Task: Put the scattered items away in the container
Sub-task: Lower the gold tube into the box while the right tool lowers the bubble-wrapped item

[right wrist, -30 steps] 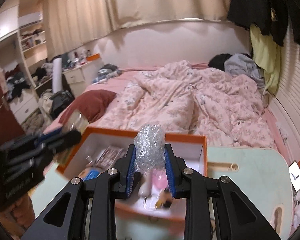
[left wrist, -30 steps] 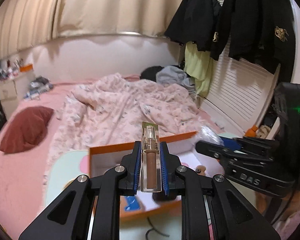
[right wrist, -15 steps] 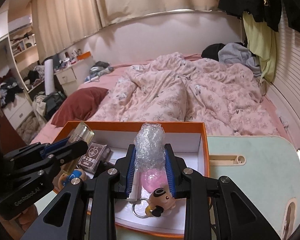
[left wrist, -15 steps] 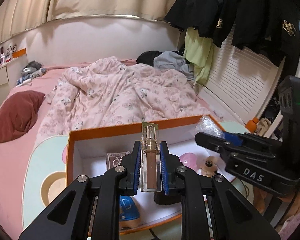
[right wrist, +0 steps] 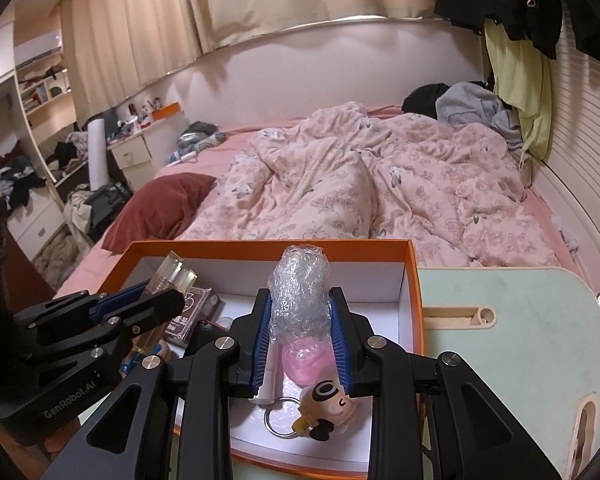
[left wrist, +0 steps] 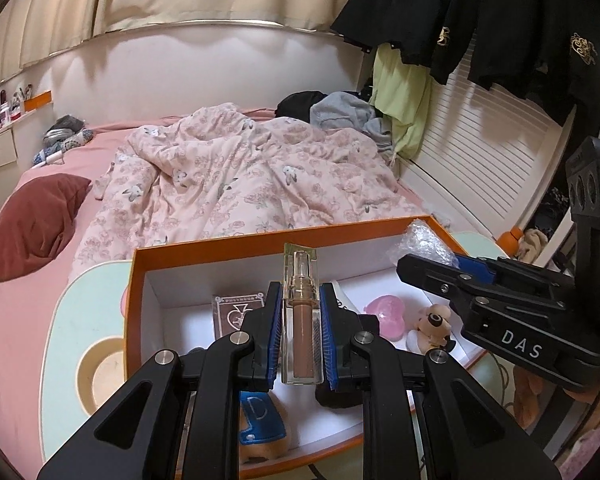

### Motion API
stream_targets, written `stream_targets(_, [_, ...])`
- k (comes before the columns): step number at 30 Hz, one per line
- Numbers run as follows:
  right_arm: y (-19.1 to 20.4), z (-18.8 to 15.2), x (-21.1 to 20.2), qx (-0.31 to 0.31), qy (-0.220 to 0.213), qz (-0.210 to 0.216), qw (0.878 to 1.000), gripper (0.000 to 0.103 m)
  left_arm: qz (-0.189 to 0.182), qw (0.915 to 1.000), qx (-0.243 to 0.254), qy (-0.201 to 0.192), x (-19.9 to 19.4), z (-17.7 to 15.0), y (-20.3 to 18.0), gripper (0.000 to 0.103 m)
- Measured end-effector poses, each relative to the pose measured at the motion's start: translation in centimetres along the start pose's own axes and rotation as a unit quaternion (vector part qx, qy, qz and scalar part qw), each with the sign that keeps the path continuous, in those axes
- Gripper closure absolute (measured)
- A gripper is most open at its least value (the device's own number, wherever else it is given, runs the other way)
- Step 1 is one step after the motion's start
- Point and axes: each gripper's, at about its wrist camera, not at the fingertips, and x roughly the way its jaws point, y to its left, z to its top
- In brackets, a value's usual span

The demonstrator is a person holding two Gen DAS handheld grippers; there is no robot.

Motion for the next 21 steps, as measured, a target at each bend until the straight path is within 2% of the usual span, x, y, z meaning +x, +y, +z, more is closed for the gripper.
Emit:
stream_targets(9, [0.2, -0.2, -0.3, -0.001, -0.006, -0.004, 1.000, 0.075, -0.014, 0.9996, -0.024, 0.009, 0.1, -0.1, 0.7, 0.084])
stream_targets(10, [0.2, -0.2, -0.4, -0.003, -0.007, -0.009, 1.000, 0.071, -0.014, 0.9993, -0.031, 0.011, 0.1, -0.1, 0.8, 0.080])
stream_targets(11, [0.3, -0.2, -0.5, -0.006, -0.011, -0.015, 1.000, 0.069, -0.013, 0.9992, -0.036, 0.012, 0.0, 0.0, 1.0, 0.072])
stream_targets(12, [0.4, -0.2, -0.6, -0.009, -0.015, -0.020, 1.000, 0.061, -0.006, 0.9991, -0.040, 0.013, -0.2, -0.1, 1.0, 0.067])
stream_targets(13, [0.4, -0.3, -0.7, -0.010, -0.020, -0.024, 0.999, 0.052, 0.001, 0.9990, -0.043, 0.012, -0.4, -0.1, 1.1, 0.055])
stream_targets(14, [0.4, -0.3, -0.9, -0.008, -0.026, -0.024, 0.999, 0.048, 0.007, 0.9990, -0.045, 0.006, -0.8, -0.1, 1.1, 0.041])
stream_targets(15, [0.3, -0.2, -1.1, -0.004, -0.030, -0.021, 0.999, 0.044, 0.009, 0.9990, -0.045, -0.003, -1.3, -0.1, 1.1, 0.036])
stream_targets(18, [0.3, -0.1, -1.2, -0.002, -0.032, -0.020, 0.999, 0.041, 0.010, 0.9991, -0.037, -0.016, -2.4, -0.1, 0.9, 0.034])
stream_targets(21, [0.4, -0.2, -1.0, -0.002, -0.022, -0.019, 1.000, 0.041, 0.012, 0.9993, -0.034, -0.006, -3.0, -0.2, 0.6, 0.033])
